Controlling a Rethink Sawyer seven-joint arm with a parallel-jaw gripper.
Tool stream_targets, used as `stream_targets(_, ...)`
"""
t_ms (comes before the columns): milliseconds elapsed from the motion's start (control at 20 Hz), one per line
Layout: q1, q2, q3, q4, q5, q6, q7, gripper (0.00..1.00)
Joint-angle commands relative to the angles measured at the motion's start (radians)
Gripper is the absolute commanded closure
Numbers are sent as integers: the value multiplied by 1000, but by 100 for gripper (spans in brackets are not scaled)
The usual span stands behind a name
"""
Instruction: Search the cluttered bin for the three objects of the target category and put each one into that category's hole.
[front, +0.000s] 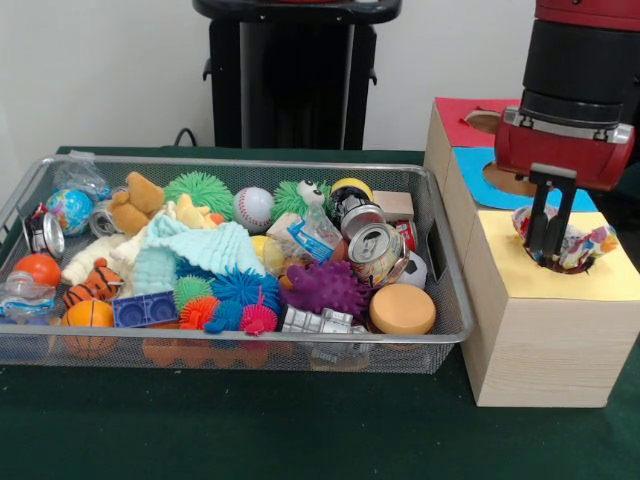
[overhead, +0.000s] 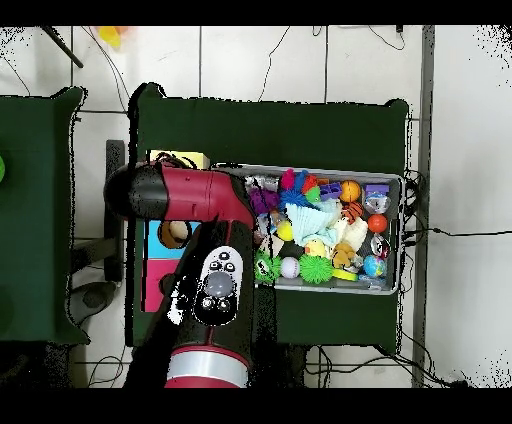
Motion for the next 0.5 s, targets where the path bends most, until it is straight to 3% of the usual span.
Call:
stream_targets(50,-5,19,104,128,-23,-51,94,100)
stream_targets(500,-4,23,112,153,-18,-81,98,100)
